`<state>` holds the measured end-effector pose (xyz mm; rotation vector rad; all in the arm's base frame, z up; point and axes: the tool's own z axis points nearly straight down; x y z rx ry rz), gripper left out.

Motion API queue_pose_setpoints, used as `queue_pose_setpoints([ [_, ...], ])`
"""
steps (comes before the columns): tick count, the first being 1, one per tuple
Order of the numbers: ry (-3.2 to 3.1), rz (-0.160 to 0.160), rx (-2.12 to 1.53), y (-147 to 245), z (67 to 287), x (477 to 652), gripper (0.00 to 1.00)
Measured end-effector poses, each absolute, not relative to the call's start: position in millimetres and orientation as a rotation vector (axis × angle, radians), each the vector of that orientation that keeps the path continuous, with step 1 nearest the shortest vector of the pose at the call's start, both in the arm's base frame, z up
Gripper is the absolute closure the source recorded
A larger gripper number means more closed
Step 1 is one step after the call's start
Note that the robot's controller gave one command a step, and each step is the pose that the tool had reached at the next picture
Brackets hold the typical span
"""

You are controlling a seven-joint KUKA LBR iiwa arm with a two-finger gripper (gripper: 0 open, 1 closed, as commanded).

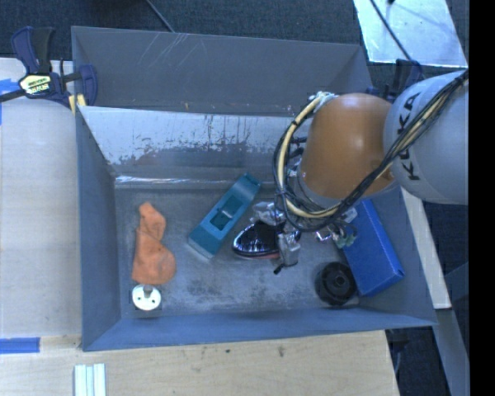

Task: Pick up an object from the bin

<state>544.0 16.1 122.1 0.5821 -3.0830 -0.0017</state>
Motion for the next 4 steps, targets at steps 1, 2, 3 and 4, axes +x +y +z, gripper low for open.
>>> queue_pose_setpoints([
  [1,-3.099,0.005,0.594,32.2,111.5,590.7,1.0],
  [2,-3.102,-0.013,0.599,41.2,105.7,608.3,1.0],
  [3,-3.112,0.012,0.624,47.6,103.9,605.3,1.0],
  [4,-3.117,0.012,0.625,49.2,103.2,605.4,1.0],
])
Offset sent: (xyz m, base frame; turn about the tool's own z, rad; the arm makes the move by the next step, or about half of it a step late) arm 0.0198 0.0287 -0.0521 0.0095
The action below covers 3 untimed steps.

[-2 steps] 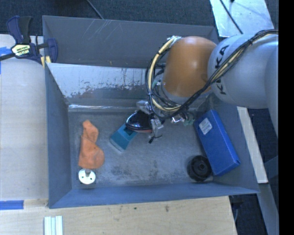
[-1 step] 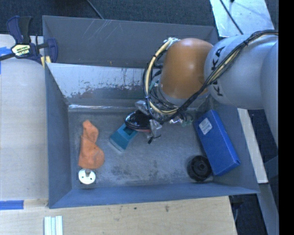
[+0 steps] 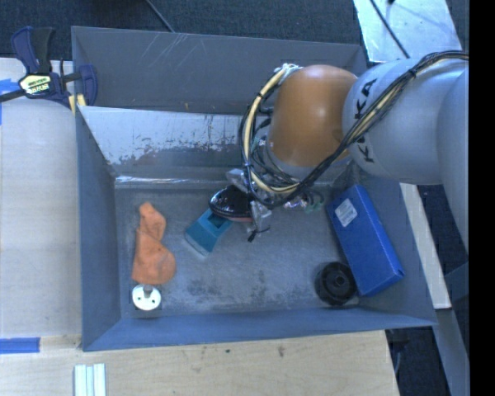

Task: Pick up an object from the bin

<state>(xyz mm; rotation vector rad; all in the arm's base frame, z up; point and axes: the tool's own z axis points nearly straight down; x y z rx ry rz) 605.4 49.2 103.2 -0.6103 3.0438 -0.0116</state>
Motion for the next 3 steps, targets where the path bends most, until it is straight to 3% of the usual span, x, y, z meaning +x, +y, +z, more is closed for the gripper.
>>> queue_pose_setpoints([
  [3,3.045,-0.009,-0.605,48.5,103.0,605.3,1.0],
])
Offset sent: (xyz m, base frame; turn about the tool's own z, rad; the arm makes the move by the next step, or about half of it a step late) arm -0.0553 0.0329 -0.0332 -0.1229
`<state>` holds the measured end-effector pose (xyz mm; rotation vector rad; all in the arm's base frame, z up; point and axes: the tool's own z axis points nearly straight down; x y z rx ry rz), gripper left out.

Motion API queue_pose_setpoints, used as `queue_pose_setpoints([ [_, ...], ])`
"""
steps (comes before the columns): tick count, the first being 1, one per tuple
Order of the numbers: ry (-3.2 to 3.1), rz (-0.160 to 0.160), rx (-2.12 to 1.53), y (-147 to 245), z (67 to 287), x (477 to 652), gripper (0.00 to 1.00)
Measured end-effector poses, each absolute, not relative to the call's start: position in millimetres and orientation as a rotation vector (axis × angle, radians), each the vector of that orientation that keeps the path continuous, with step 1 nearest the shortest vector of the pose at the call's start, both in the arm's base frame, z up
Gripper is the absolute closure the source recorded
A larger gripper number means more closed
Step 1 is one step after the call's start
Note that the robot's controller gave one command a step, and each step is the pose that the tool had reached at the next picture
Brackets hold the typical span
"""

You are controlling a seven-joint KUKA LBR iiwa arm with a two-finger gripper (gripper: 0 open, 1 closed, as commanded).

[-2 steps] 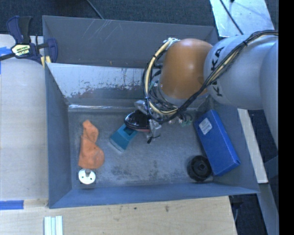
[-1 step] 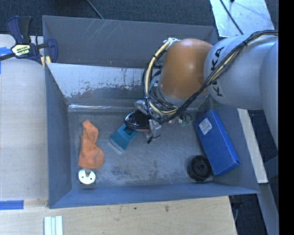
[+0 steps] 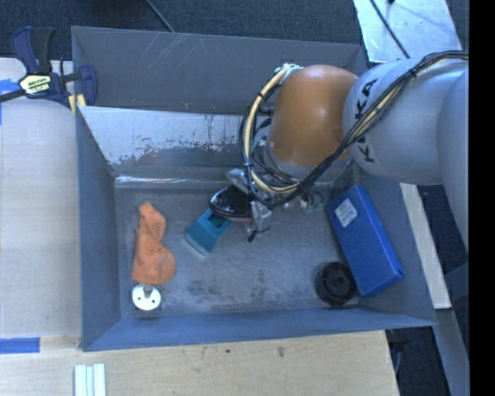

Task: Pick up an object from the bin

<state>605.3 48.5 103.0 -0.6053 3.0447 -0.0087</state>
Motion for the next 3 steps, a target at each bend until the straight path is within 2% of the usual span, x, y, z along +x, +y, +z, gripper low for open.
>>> queue_pose_setpoints([
  [3,3.045,-0.008,-0.604,48.5,103.0,605.3,1.0],
])
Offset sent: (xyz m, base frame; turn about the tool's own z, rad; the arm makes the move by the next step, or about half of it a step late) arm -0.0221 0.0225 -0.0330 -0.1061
